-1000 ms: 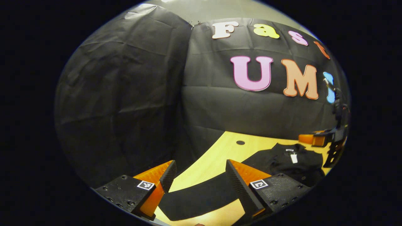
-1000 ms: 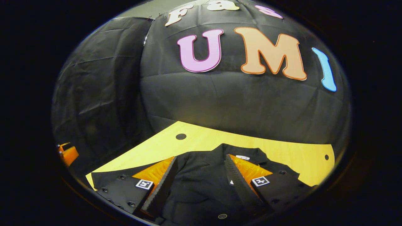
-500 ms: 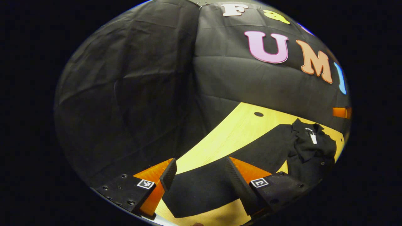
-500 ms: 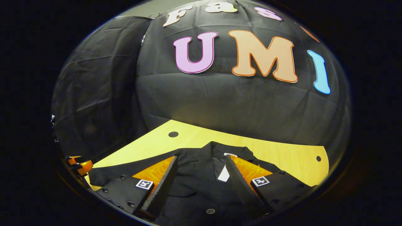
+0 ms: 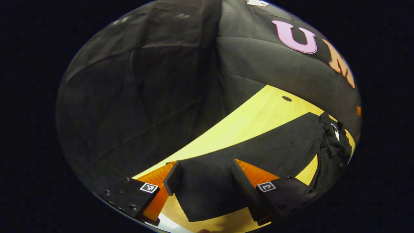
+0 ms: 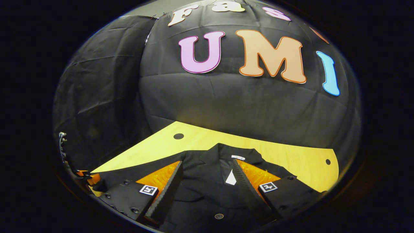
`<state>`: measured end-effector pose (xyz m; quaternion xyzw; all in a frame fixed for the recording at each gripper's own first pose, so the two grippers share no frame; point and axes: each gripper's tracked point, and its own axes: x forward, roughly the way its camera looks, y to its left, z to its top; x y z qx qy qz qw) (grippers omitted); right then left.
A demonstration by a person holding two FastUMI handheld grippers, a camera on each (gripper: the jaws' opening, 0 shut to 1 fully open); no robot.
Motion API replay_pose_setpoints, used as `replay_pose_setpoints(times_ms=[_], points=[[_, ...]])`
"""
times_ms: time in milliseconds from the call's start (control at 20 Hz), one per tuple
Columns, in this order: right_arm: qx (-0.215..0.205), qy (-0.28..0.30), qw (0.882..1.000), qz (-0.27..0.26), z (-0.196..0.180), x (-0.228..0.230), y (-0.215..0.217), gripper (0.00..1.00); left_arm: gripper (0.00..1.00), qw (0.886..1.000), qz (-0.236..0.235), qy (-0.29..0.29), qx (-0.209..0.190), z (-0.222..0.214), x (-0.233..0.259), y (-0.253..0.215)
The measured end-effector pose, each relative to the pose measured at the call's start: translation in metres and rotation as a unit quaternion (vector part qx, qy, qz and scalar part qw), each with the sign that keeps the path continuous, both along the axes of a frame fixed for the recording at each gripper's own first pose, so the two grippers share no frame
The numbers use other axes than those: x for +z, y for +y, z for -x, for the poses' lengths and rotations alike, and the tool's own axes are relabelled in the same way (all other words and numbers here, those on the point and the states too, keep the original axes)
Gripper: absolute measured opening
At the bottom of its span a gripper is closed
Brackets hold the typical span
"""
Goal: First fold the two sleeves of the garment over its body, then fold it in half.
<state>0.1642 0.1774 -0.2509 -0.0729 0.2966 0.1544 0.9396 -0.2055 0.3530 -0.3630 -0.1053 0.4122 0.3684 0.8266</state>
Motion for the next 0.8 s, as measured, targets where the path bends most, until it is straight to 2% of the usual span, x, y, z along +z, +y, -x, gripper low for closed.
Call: replay_pose_setpoints(times_ms=[100, 150, 250, 400, 500, 600, 700, 800], points=[[0.003, -0.005, 1.000, -0.002, 0.002, 0.004, 0.001, 0.98, 0.97, 0.999, -0.031, -0.009, -0.026, -0.004, 0.001, 0.008], [0.004, -0.006, 1.000, -0.004, 0.004, 0.007, 0.001, 0.98, 0.96, 0.999, -0.018, -0.003, -0.039, -0.006, 0.000, 0.002], [0.004, -0.006, 1.000, -0.006, 0.008, 0.012, -0.002, 0.98, 0.58, 0.998, -0.008, -0.021, -0.061, -0.020, 0.001, -0.011], [0.002, -0.007, 1.000, -0.010, 0.016, 0.022, -0.010, 0.98, 0.00, 0.997, -0.012, -0.009, -0.070, -0.019, -0.002, -0.014], [0.000, -0.016, 1.000, -0.015, 0.021, 0.033, -0.020, 0.98, 0.00, 0.997, -0.002, -0.014, -0.078, -0.027, 0.002, -0.021], [-0.004, -0.024, 1.000, -0.020, 0.027, 0.043, -0.030, 0.98, 0.00, 0.995, 0.016, -0.044, -0.084, -0.044, 0.014, -0.033], [-0.009, -0.033, 0.999, -0.025, 0.031, 0.052, -0.041, 0.98, 0.00, 0.993, 0.014, -0.070, -0.090, -0.059, 0.030, -0.037], [-0.015, -0.038, 0.999, -0.029, 0.037, 0.058, -0.052, 0.98, 0.00, 0.989, 0.017, -0.095, -0.111, -0.080, 0.050, -0.052]])
